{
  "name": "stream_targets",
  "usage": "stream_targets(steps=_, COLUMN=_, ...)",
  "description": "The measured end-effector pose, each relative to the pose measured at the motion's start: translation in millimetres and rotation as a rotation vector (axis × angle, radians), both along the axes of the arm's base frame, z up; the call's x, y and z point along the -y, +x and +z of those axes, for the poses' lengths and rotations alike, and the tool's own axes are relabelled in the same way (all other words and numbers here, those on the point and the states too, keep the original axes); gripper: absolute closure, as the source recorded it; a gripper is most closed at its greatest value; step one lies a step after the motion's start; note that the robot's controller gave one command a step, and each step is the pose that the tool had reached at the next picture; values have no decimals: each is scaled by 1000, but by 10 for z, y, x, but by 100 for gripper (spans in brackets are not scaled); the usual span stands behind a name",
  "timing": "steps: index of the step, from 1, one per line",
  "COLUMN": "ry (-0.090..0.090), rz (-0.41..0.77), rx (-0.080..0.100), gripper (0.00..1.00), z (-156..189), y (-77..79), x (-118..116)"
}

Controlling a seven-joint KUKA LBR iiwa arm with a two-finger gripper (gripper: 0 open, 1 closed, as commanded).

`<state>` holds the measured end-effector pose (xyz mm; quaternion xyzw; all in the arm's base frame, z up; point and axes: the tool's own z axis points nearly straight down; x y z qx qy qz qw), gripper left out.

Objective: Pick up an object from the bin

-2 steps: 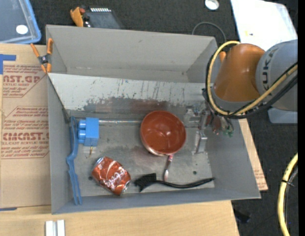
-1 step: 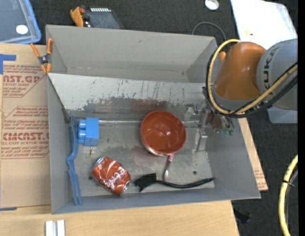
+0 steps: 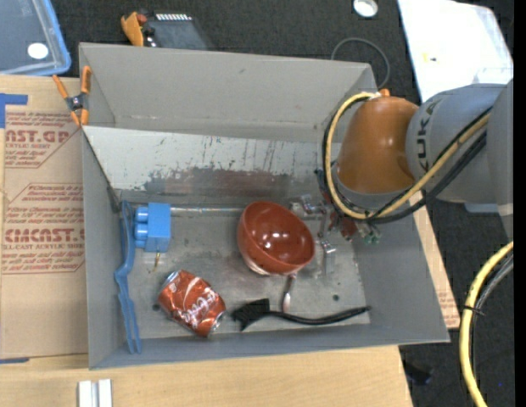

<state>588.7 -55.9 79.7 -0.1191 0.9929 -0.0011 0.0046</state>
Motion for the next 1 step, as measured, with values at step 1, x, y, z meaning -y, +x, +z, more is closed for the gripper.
stream_targets(steps=1, ry=0, rz=88, rx=-6, gripper=0, z=341, y=-54, x=-67)
